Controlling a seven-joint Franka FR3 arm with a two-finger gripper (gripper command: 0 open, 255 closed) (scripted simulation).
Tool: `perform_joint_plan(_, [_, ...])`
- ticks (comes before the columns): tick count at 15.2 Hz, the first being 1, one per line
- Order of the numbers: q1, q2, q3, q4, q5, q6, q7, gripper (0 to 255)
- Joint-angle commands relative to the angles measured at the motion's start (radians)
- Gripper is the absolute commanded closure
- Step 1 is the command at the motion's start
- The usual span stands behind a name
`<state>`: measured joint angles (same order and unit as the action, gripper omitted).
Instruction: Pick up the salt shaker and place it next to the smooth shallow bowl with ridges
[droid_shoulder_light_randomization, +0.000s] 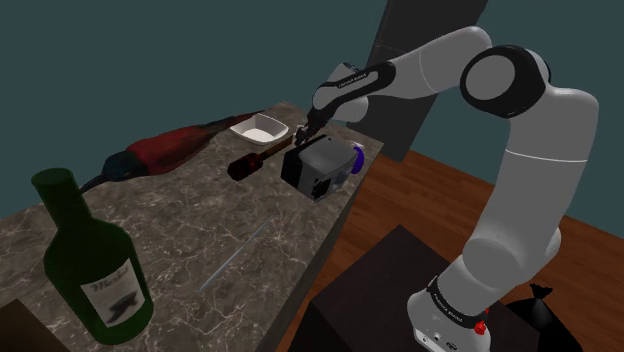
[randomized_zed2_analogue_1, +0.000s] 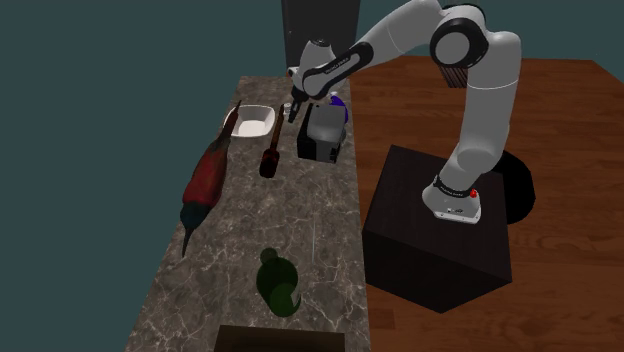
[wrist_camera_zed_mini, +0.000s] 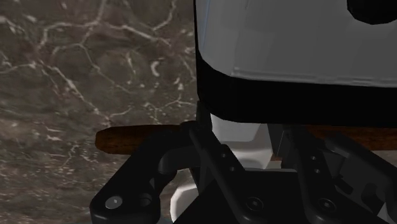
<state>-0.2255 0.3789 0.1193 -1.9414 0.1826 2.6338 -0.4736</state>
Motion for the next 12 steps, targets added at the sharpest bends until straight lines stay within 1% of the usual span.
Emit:
perform_joint_plan(1, [-0.001, 0.003, 0.0, 0.0, 0.001, 0.003, -0.001, 255])
perform_joint_plan(6, [-0.001, 0.003, 0.0, 0.0, 0.001, 0.003, -0.001, 255])
perform_joint_plan(7, [-0.001, 0.003, 0.0, 0.0, 0.001, 0.003, -0.001, 0])
perform_joint_plan(12, [-0.001, 0.003, 0.0, 0.0, 0.001, 0.003, -0.001, 0])
